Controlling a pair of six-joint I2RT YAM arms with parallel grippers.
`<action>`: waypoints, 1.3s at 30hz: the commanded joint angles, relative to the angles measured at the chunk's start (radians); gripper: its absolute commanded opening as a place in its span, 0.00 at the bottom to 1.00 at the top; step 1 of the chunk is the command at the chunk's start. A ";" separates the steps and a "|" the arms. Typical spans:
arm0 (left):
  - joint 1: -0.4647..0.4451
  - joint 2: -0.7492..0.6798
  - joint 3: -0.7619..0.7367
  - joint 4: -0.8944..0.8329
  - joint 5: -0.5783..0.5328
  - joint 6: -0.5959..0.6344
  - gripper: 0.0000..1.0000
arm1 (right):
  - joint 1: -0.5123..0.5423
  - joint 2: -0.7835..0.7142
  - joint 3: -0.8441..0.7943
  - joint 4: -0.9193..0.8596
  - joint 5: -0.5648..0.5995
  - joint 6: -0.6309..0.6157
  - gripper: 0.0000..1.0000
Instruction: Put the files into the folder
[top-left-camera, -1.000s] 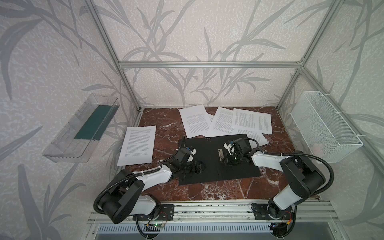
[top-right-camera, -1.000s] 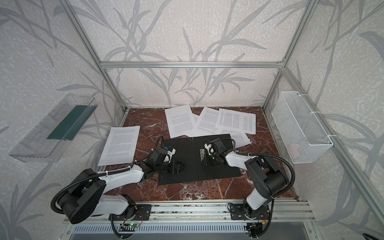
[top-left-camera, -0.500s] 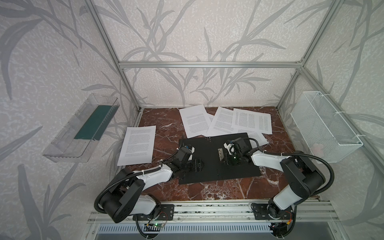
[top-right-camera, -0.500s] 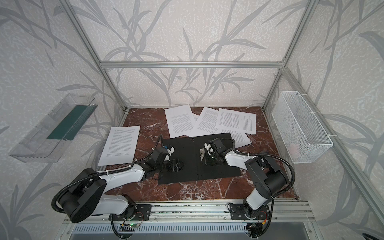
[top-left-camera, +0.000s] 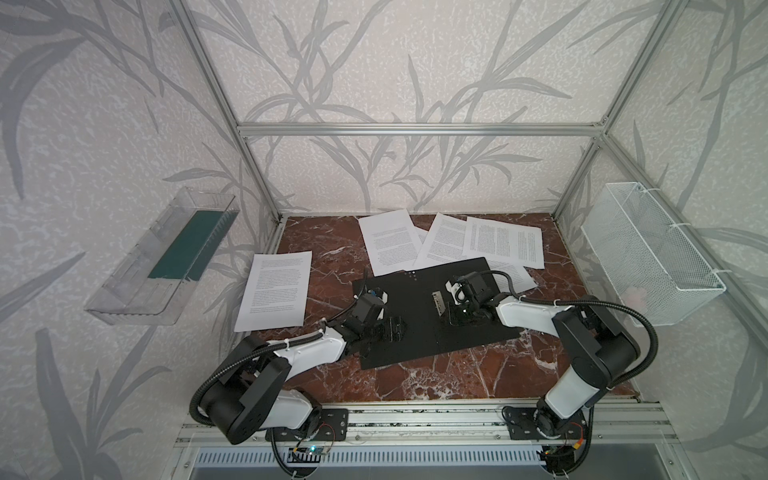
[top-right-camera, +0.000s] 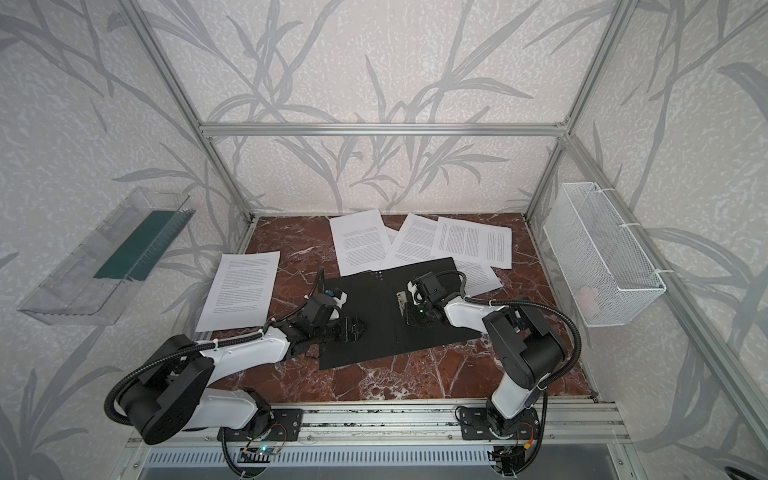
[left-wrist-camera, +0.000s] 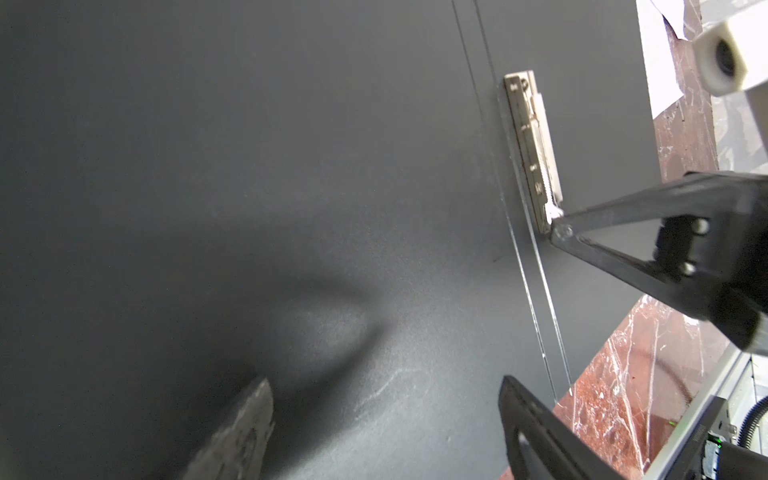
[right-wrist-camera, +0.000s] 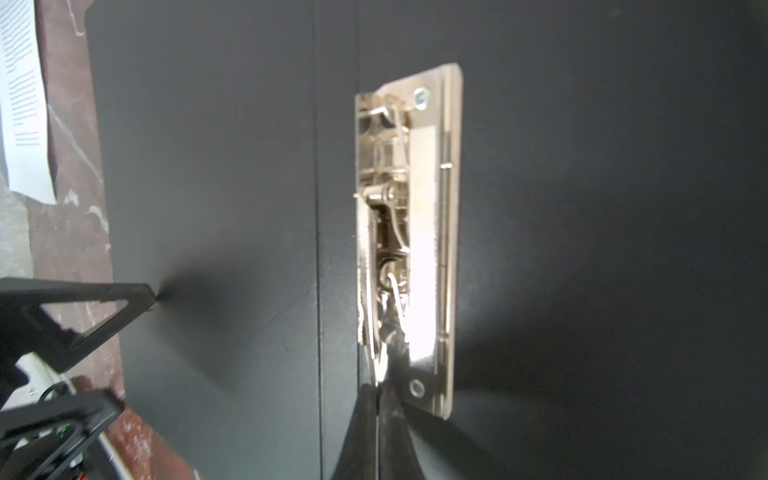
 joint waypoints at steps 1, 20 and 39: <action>0.012 0.034 -0.044 -0.211 -0.076 -0.003 0.88 | 0.000 0.094 -0.031 -0.146 0.179 0.008 0.00; 0.025 -0.010 -0.036 -0.302 -0.230 -0.050 0.88 | 0.002 0.025 0.083 -0.195 0.169 0.022 0.00; 0.029 -0.001 -0.017 -0.270 -0.141 -0.015 0.88 | 0.038 -0.346 0.032 -0.240 0.122 -0.103 0.54</action>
